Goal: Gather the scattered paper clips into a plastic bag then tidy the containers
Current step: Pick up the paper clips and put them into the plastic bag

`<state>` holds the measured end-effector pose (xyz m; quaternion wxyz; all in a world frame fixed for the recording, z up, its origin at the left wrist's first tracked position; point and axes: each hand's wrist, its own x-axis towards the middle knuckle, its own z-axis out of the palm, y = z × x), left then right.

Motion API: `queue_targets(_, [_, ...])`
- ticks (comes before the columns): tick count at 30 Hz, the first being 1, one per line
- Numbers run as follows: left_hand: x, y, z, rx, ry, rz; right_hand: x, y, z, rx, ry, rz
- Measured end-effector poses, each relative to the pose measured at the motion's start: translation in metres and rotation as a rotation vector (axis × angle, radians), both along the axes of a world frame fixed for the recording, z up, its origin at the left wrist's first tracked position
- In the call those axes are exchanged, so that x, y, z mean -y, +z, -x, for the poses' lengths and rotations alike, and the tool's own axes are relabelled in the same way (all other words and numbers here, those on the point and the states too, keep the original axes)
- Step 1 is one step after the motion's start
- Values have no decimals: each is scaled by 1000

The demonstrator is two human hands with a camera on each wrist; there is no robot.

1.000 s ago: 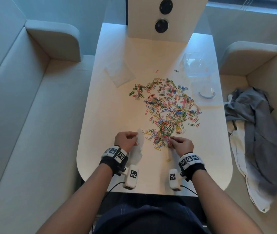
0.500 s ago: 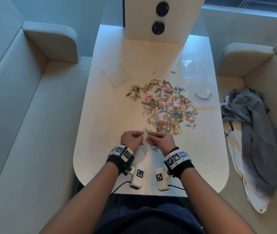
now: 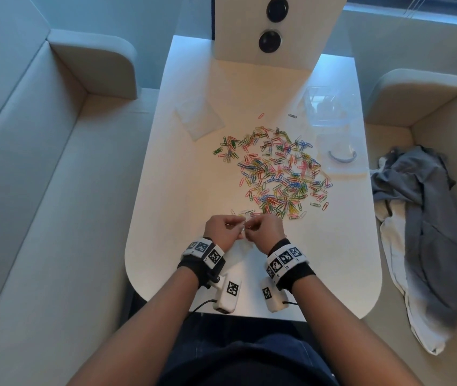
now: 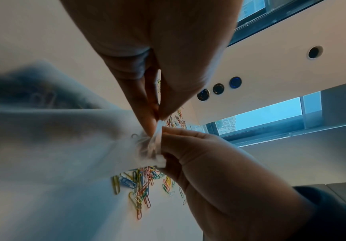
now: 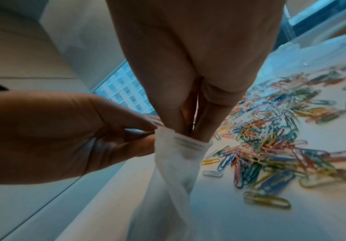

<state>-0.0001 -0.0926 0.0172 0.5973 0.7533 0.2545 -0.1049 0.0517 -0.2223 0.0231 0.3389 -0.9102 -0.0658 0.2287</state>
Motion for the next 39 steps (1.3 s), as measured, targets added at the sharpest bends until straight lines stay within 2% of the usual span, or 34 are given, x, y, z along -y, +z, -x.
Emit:
queue_targets(2, [0, 0, 1, -4, -4, 11, -2, 2, 1, 26, 122, 91])
queue_targets(5, [-1, 0, 3, -5, 14, 35, -2, 9, 1, -66, 297, 232])
queue_targets(7, [-3, 0, 4, 1, 18, 30, 0, 14, 2, -48, 338, 209])
queue_targets(9, [-5, 2, 4, 13, 30, 18, 5, 18, 2, 32, 260, 46])
queue_targets(11, [-10, 4, 4, 8, 47, 23, 14, 23, 0, 44, 51, -158])
queue_targets(12, [-13, 5, 4, -4, 51, 22, 24, 21, -2, 40, -52, -200])
queue_targets(13, [-18, 7, 5, -10, 59, 25, 36, 16, -4, 30, -145, -183])
queue_targets(15, [-30, 9, 6, -17, 79, 40, 65, -3, -7, -87, -271, 37])
queue_targets(17, [-43, 13, 8, -25, 98, 44, 85, -24, 1, -298, -263, 358])
queue_targets(19, [-54, 12, 11, -35, 123, 46, 84, -36, 18, -356, -236, 452])
queue_targets(22, [-60, 9, 15, -57, 140, 38, 62, -39, 30, -206, -253, 365])
queue_targets(27, [-56, 8, 23, -94, 88, -14, 28, -37, 3, -150, -423, 119])
queue_targets(34, [-34, 13, 25, -66, -26, -103, 10, -41, -15, 90, -327, 189])
queue_targets(36, [-32, 11, 25, -68, -29, -103, 14, -42, -17, 117, -371, 163])
queue_targets(39, [-30, 9, 23, -73, -18, -89, 25, -42, -21, 49, -532, 62])
